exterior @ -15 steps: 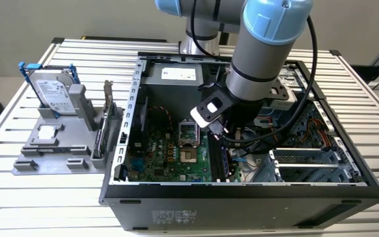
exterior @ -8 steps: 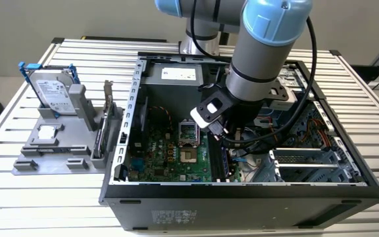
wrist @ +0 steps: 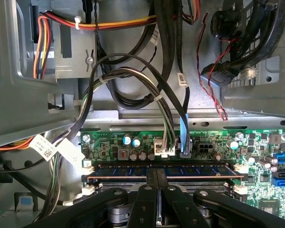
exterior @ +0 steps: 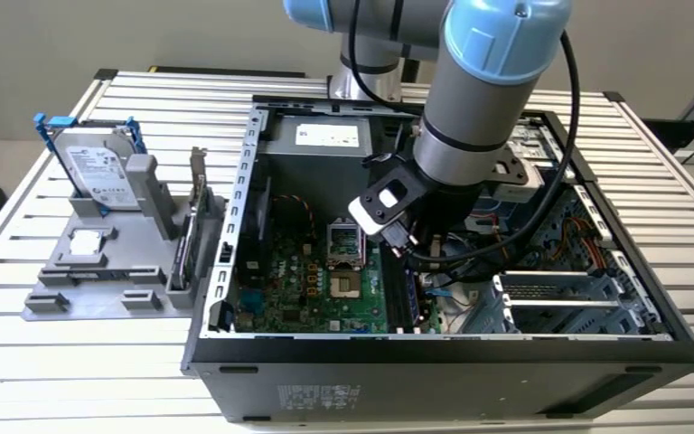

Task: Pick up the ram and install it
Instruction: 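Press down the ram until it locks into place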

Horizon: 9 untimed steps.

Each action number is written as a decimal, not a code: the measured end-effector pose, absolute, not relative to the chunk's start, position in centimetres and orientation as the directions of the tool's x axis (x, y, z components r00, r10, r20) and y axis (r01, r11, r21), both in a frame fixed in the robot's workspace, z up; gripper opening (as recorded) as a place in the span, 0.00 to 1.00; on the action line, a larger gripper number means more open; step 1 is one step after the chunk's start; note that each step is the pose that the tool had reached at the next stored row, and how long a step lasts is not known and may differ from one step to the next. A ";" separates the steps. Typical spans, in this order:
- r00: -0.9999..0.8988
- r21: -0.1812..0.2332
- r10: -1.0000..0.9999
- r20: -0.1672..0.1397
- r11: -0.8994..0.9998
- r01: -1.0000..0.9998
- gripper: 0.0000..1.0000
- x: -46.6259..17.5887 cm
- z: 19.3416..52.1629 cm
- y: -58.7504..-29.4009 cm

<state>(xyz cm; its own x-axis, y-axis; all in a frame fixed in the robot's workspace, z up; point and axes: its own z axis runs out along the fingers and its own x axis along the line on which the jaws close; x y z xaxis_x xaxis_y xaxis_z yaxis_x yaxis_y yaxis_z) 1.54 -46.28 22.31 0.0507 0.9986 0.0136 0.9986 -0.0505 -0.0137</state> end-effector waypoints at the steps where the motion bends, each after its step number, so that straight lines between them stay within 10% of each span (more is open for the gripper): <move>1: 0.051 -0.014 0.999 0.014 -0.051 0.999 0.00 1.5 22.3 -46.3; 9: 0.051 -0.014 0.999 0.014 -0.051 0.999 0.00 1.5 22.0 -46.3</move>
